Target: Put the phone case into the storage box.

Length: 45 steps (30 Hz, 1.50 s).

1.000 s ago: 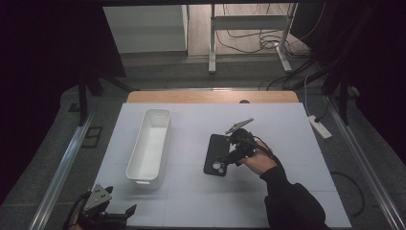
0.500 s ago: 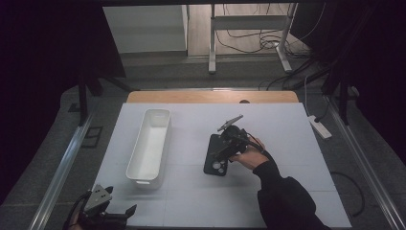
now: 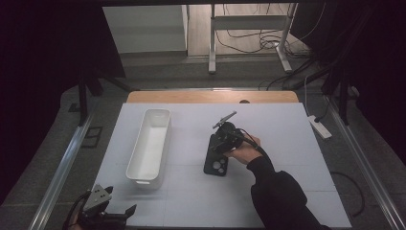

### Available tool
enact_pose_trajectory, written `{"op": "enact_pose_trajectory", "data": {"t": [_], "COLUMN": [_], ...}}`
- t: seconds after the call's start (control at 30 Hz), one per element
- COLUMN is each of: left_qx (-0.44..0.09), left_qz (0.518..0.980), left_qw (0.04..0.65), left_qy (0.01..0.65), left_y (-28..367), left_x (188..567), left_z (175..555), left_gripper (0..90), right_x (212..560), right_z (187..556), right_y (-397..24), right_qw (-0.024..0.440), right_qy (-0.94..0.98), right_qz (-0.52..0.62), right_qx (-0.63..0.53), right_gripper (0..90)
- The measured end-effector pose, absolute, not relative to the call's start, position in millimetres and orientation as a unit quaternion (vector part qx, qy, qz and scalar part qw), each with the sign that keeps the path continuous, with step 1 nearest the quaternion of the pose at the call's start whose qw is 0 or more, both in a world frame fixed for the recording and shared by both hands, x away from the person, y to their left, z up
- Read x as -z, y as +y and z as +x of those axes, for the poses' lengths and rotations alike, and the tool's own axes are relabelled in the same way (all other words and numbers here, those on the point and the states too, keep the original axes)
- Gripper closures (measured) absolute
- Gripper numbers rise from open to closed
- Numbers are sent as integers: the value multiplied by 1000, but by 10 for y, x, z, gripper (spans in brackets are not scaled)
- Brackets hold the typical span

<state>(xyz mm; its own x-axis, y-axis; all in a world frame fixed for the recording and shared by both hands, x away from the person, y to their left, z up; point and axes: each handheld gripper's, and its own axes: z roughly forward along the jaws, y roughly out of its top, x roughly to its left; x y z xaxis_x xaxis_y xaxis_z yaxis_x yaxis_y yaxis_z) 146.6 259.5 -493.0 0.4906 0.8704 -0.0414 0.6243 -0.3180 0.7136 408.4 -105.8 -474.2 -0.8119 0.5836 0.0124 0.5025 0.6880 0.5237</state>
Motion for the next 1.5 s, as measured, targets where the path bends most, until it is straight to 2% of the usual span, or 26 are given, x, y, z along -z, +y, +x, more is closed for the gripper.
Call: {"op": "enact_pose_trajectory", "data": {"t": [0.1, 0.13, 0.27, 0.43, 1.17, 1.5], "left_qx": [-178, -178, -178, -178, -178, -177], "left_qz": [791, 791, 792, 792, 793, 793], "left_qw": [345, 346, 345, 345, 346, 346], "left_qy": [472, 473, 472, 472, 469, 469], "left_y": [2599, 2600, 2599, 2600, 2603, 2604], "left_x": [4929, 4930, 4929, 4929, 4928, 4929], "left_z": [1466, 1466, 1466, 1466, 1463, 1463], "left_gripper": [10, 10, 10, 10, 10, 10], "right_x": [4758, 4758, 4776, 4786, 4769, 4905], "right_z": [4100, 4100, 4144, 4192, 4327, 4401], "right_y": [-1054, -1054, -1068, -1069, -680, -619], "right_qw": [74, 74, 69, 56, 64, 59], "right_qy": [919, 919, 922, 922, 927, 928], "right_qz": [298, 298, 294, 296, 266, 276], "right_qx": [-249, -249, -240, -241, -256, -243], "right_gripper": [620, 620, 892, 900, 900, 900]}}
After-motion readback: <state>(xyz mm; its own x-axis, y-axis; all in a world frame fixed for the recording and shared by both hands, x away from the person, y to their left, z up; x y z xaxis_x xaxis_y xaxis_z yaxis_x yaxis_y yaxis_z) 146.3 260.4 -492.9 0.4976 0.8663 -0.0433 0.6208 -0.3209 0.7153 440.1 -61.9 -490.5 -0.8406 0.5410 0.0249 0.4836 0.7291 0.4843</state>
